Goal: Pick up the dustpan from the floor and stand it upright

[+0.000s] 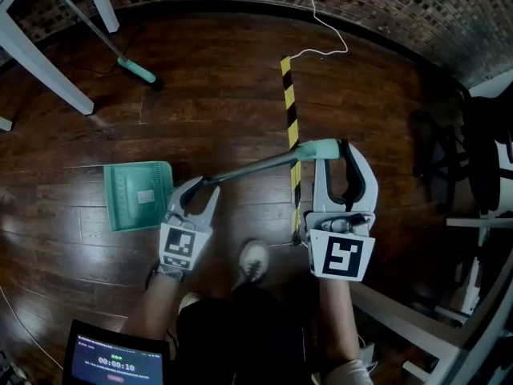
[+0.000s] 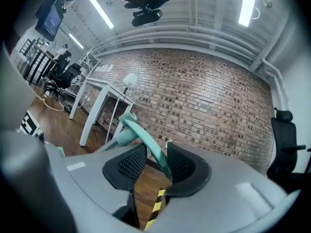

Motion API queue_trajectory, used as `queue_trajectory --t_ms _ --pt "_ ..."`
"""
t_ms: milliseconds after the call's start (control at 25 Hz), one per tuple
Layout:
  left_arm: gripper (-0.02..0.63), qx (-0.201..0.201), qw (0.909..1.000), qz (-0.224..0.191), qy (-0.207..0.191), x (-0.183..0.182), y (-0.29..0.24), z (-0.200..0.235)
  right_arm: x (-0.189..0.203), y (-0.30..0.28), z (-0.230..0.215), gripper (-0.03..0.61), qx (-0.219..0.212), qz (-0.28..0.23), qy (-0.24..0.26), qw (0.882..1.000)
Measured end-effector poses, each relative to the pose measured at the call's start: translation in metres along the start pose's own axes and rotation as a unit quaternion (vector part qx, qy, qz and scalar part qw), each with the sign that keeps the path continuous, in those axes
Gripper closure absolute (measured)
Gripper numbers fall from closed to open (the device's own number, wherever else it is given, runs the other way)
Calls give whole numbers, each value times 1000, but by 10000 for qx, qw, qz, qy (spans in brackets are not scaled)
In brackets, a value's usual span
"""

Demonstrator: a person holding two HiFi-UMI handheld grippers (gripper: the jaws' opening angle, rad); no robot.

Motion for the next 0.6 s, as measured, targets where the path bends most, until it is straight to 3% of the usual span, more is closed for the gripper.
queue_trajectory --t_ms 200,400,600 --pt "560 17 9993 209 297 -51 37 6 -43 0 28 428 -341 589 316 9972" --pt "555 -25 9993 235 286 -108 80 20 -75 -1 64 410 -783 1324 693 9857" --pt "555 -174 9990 244 325 -173 127 44 -113 -10 99 393 -1233 1523 802 9773"
Point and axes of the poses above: the fingertips, and each gripper's own axes: y backward along the fingers, z to its left, x out of its underside, the point moved 5 cm from there along y, backward along the fingers, and after that the axes turned 6 degrees about -y, right-handed, at the moved point
